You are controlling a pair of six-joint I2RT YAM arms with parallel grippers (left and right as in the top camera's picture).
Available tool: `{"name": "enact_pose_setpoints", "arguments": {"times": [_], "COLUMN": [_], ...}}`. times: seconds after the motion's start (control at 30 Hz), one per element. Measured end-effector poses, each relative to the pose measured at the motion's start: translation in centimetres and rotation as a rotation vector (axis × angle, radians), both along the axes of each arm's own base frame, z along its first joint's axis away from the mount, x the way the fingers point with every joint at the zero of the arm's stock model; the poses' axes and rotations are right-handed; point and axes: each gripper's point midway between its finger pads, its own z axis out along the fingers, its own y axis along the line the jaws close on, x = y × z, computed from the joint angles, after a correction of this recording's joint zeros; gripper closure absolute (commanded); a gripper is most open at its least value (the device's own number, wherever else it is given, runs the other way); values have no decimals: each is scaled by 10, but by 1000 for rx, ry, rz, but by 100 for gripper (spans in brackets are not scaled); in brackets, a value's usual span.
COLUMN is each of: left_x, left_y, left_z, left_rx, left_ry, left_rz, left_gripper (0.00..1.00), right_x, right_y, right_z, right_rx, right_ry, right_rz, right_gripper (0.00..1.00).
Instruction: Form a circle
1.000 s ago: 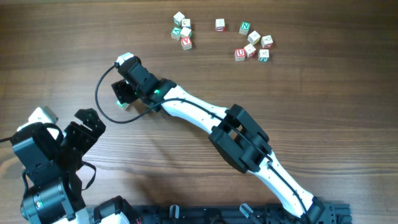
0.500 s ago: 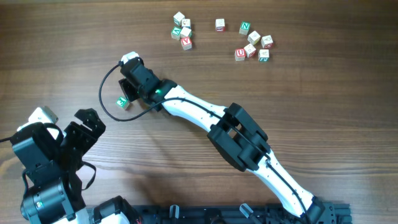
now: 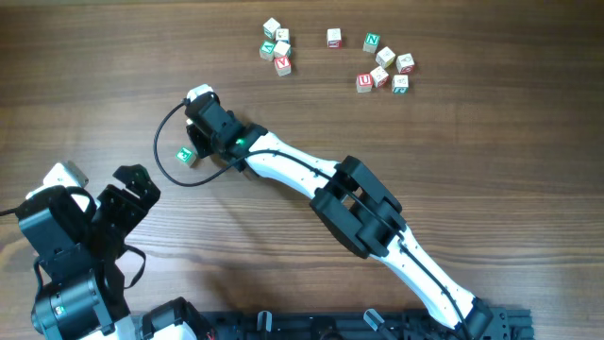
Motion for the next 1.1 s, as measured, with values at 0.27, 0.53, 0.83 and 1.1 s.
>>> {"name": "enact_pose_setpoints", "arguments": {"times": [0.27, 0.53, 0.83, 1.1], "left_x": [0, 0, 0, 0], "left_y": [0, 0, 0, 0], "left_z": [0, 0, 0, 0], "left_rx": [0, 0, 0, -1], "left_ry": [0, 0, 0, 2], "left_rz": [0, 0, 0, 0], "left_gripper": [0, 0, 0, 0], "right_x": [-4, -18, 69, 172], "right_y": [0, -16, -135, -231], "right_z": [-2, 0, 58, 104], "right_rx": [-21, -119, -59, 92], "right_ry": [2, 48, 149, -28], "right_rz": [14, 17, -268, -367], "right_gripper": [29, 15, 15, 14]}}
